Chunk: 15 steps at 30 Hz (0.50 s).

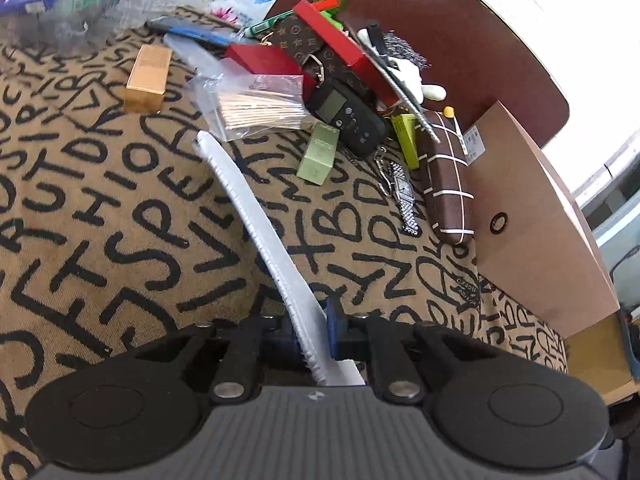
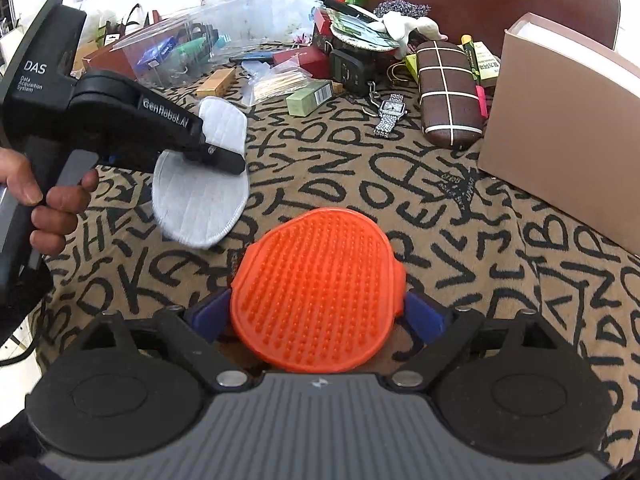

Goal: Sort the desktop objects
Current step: 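Lift the insole and orange brush and carry them over the box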

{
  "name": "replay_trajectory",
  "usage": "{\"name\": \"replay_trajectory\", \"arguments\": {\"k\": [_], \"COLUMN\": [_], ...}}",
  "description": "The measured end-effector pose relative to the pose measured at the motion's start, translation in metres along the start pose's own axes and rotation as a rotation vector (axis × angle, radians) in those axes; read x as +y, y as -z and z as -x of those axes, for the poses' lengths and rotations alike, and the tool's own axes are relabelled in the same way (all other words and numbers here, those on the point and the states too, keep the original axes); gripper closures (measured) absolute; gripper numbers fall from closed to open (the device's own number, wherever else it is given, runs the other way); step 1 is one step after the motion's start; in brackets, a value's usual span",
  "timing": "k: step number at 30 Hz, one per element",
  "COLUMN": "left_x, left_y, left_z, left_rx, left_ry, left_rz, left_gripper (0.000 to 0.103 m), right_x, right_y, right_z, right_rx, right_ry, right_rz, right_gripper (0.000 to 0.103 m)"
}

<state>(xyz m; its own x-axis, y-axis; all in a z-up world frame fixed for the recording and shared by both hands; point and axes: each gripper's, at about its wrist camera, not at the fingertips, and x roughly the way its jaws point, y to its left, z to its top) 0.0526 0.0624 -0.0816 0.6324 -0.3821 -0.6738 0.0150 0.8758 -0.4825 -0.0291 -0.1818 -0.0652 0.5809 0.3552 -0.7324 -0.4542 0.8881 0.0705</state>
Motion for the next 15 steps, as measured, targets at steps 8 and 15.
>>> {"name": "replay_trajectory", "arguments": {"k": [8, 15], "left_x": [-0.002, -0.003], "left_y": [0.002, 0.003], "left_z": [-0.001, 0.0], "left_rx": [-0.009, -0.018], "left_ry": [-0.014, -0.021], "left_rz": [-0.022, -0.037], "left_gripper": [0.091, 0.092], "right_x": [-0.003, -0.005], "right_y": [-0.007, -0.004], "right_z": [-0.017, -0.016], "right_rx": [0.005, -0.025], "right_ry": [0.001, -0.005], "right_rz": [-0.021, -0.032], "right_gripper": [0.008, 0.009]}}
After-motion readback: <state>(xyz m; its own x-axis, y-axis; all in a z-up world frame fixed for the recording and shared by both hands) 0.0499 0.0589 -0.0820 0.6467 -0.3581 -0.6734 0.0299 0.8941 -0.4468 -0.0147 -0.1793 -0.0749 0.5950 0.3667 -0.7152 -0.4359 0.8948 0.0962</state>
